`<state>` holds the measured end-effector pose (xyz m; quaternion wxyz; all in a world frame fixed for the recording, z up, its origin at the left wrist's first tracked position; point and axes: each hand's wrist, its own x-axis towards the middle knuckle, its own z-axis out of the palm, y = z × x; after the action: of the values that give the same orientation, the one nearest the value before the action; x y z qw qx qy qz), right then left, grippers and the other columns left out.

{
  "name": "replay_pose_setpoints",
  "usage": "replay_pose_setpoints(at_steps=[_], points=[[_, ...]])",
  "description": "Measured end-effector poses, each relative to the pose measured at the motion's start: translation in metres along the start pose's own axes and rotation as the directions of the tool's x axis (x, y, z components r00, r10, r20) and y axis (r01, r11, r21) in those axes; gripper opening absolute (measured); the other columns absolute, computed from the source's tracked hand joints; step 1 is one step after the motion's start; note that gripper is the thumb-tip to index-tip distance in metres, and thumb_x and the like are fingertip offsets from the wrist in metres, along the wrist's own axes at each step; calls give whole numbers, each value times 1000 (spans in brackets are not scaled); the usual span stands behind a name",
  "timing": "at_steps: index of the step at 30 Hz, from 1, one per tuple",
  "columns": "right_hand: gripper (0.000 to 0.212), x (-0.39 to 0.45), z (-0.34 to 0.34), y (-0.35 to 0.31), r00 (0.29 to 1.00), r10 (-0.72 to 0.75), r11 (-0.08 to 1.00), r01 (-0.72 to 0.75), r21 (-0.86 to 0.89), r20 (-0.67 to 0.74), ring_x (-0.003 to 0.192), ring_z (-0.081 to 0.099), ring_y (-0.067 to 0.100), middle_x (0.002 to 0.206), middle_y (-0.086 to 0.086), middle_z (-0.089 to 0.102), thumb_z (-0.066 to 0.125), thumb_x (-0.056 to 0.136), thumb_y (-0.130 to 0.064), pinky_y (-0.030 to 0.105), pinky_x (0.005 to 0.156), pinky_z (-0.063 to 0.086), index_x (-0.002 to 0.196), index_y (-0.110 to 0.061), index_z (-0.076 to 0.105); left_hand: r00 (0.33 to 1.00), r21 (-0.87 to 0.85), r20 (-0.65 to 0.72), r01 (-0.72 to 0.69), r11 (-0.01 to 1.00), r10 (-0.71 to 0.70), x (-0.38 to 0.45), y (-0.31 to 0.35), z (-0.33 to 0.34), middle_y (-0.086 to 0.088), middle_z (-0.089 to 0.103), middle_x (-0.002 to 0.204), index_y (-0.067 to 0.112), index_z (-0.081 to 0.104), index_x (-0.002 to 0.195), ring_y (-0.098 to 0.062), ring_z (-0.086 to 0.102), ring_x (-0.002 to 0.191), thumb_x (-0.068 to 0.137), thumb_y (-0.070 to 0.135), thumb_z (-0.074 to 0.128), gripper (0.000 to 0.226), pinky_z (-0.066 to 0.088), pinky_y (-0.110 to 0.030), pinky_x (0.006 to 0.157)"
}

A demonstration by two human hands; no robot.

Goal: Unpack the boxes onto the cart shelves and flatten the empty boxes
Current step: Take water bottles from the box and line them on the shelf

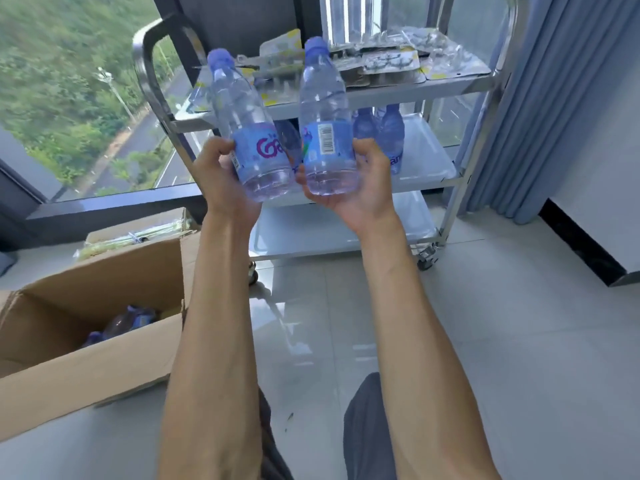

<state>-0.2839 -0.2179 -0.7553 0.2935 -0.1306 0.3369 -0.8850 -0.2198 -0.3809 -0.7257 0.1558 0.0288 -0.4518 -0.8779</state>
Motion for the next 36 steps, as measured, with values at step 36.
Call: replay_pose_setpoints(at_steps=[36], points=[[39, -102, -27, 82, 968, -22, 995, 45, 88, -252, 83, 59, 30, 89, 15, 58, 48, 95, -36, 41, 85, 46, 100, -1, 61, 948, -99, 195, 273, 957, -250, -83, -94, -63, -12, 70, 83, 7, 76, 87, -27, 69, 78, 98, 32, 45, 41, 55, -37, 74]])
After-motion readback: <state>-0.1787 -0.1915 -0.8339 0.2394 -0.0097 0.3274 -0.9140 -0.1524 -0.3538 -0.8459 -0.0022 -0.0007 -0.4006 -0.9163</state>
